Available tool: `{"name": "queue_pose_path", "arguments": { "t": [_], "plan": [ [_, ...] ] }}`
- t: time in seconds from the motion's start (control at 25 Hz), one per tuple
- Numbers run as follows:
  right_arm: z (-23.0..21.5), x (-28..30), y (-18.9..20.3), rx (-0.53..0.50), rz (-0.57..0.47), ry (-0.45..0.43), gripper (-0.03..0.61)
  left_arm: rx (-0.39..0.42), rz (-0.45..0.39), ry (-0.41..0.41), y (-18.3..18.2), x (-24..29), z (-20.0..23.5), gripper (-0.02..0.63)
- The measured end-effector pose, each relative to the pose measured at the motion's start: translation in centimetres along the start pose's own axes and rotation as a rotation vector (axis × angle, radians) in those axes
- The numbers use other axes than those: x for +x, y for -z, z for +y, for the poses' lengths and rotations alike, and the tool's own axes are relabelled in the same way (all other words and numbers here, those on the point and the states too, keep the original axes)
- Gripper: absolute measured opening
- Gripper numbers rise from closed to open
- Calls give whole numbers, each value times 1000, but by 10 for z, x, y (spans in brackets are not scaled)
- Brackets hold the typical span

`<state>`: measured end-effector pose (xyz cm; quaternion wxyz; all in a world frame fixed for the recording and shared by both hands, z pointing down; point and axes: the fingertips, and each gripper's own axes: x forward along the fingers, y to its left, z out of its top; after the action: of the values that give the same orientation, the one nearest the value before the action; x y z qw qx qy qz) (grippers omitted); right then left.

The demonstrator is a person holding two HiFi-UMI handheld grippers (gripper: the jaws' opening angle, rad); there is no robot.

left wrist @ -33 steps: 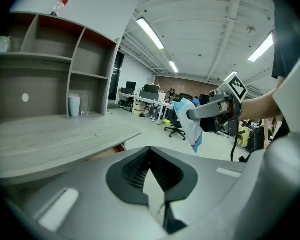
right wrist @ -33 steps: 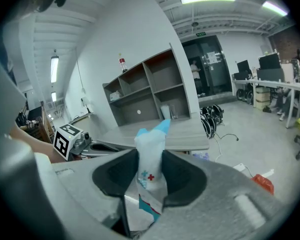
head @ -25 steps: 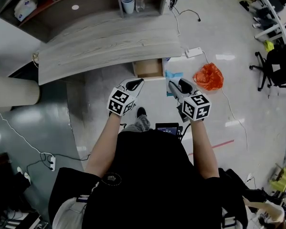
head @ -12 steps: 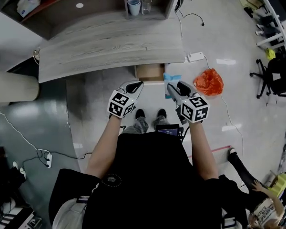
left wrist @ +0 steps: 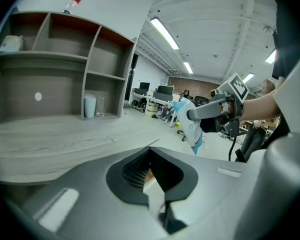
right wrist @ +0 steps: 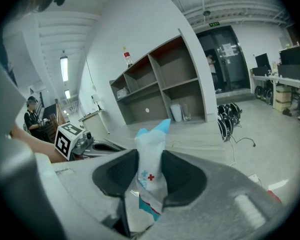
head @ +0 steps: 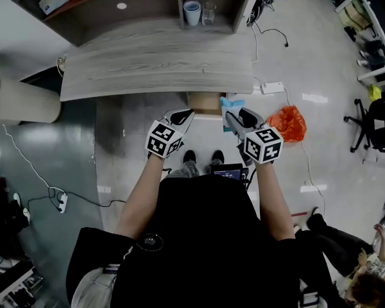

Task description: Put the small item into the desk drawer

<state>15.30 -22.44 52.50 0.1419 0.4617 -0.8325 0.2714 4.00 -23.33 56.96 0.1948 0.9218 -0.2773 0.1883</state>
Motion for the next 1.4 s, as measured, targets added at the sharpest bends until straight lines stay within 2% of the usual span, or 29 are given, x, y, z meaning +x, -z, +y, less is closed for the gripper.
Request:
{"name": "queue_pose_path", "arguments": {
  "t": [0.4,0.8,1.4],
  "plan": [
    [-13,3,-13,-20,-6,-72,156,11,4,-60,-13,7,-5,0],
    [-18,3,-17,-32,-6,-103,156,19,6,-89,-17,9,-7,-5],
    [-38,-5,-6,-10,13,-149,156,-2,43,-131,-10,25,-22,-9]
  ]
}}
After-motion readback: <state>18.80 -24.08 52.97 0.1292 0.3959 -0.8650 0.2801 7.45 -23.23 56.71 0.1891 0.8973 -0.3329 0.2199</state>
